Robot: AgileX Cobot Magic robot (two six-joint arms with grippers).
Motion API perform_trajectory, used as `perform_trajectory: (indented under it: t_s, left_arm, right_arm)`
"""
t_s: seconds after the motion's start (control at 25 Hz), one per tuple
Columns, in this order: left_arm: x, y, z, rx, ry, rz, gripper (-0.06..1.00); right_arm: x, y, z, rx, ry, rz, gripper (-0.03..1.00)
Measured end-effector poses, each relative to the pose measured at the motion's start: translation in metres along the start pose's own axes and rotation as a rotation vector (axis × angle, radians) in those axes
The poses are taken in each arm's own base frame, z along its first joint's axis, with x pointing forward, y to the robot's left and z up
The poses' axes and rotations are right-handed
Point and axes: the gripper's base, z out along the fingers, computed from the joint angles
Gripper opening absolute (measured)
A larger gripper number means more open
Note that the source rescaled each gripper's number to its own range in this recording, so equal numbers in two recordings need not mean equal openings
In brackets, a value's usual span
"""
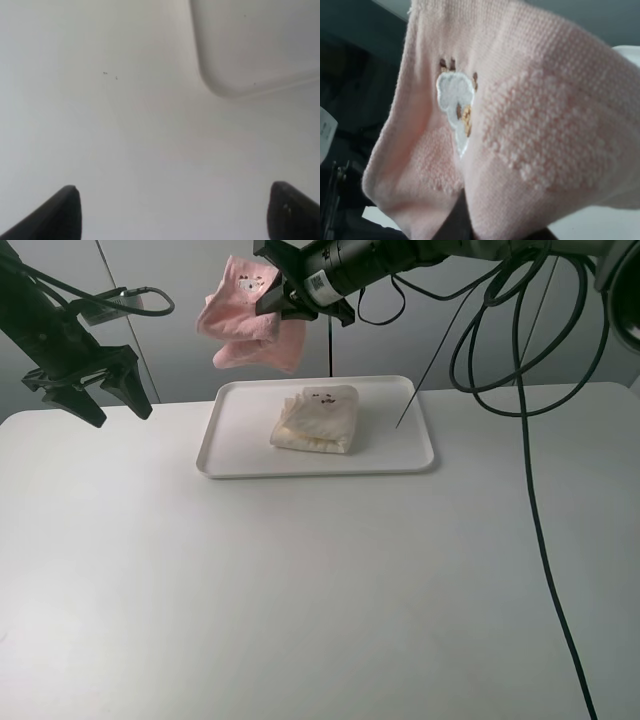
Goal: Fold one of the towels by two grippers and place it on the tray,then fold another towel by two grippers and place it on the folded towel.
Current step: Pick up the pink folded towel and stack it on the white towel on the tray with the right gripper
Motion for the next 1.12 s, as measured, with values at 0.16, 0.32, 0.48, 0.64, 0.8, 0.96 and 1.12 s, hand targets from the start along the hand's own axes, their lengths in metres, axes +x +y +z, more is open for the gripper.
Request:
perform_trajectory:
  t_s: [0.16,0.32,0.48,0.64,0.8,0.96,1.12]
  left_arm:
    - [0.0,0.0,0.0,0.0,0.0,0.0,0.96]
    - [0.0,0.0,0.0,0.0,0.002,0.0,0.96]
    - [0.0,0.0,0.0,0.0,0.002,0.002,0.96]
    - [0.0,0.0,0.0,0.0,0.002,0.004,0.96]
    - [0.0,0.0,0.0,0.0,0.002,0.004,0.96]
    - [0.0,0.0,0.0,0.0,0.002,0.004,0.96]
    - [0.0,0.0,0.0,0.0,0.002,0.004,0.96]
  right_arm:
    - [-0.007,0.004,-0.004,-0.009,-0.027,-0.015,0.08]
    - [-0.01,-0.01,-0.009,0.017,-0.025,-0.013,0.08]
    - [-0.006,-0.042,-0.004,0.038,0.025,0.037,0.08]
    - [0.01,-0.066,0.012,0.046,0.114,0.079,0.08]
    - [0.02,-0.076,0.019,0.066,0.178,0.073,0.08]
    - [0.024,-0.084,0.018,0.136,0.217,0.043,0.08]
    - [0.028,-0.095,0.018,0.232,0.255,0.024,0.08]
